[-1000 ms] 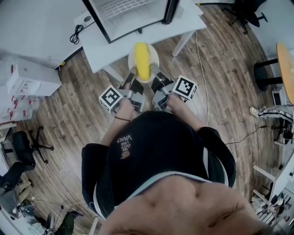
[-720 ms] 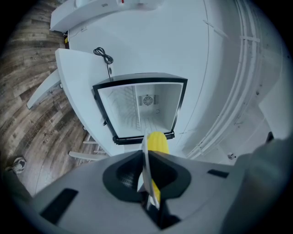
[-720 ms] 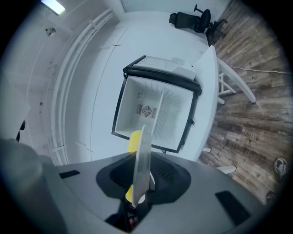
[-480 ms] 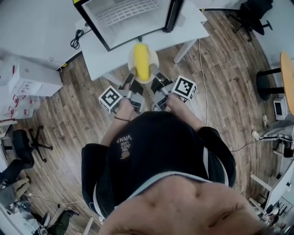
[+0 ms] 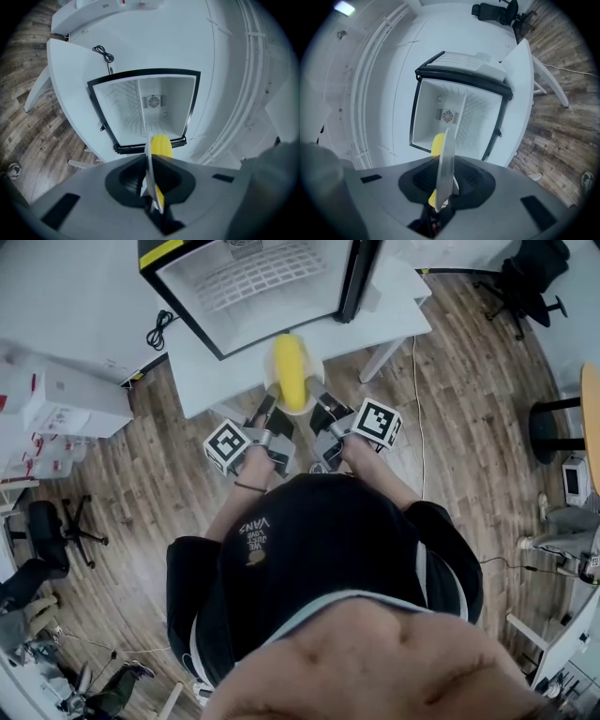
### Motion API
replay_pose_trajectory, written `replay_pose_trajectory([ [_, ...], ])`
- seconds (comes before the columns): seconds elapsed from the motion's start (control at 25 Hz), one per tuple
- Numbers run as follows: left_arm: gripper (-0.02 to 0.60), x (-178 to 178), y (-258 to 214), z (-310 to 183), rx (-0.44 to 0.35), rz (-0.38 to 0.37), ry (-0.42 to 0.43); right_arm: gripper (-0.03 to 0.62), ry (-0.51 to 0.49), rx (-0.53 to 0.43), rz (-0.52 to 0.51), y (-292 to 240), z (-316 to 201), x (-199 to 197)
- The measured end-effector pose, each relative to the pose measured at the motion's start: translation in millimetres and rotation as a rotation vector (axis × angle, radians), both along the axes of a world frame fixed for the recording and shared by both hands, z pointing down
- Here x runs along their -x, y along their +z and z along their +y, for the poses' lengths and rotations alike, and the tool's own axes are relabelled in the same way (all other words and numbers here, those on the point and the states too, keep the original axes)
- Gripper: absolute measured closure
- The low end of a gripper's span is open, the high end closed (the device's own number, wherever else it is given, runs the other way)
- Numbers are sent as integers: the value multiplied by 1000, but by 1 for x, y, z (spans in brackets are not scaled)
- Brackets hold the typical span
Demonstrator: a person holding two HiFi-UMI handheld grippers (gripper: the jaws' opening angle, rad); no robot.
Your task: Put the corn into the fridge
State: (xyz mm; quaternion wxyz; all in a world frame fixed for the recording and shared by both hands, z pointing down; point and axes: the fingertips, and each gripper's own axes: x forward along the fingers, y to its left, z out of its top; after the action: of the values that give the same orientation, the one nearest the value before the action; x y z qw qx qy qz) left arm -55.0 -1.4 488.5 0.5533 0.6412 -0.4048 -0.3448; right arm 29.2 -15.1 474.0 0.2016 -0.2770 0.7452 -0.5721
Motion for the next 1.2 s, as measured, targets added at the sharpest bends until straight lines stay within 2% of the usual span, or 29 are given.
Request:
replay_pose_trajectory([
  [0.2,546,-9,5,-13,0,1,-16,525,-16,4,-24,3,-14,-7],
  [0.52,546,-16,9,-21,7,11,-39,525,-41,3,31,14,-26,-17],
  [0.6,546,-16,11,-21,8,5,-41,525,-46,3,-2,12,-25,-15],
  [0.88,546,-17,11,-30,8,18,-36,525,-33,8,39,19,-33,-19],
  [1.2,546,-10,7,-46,17,2,-23,525,-19,3,5,9,-48,-11],
])
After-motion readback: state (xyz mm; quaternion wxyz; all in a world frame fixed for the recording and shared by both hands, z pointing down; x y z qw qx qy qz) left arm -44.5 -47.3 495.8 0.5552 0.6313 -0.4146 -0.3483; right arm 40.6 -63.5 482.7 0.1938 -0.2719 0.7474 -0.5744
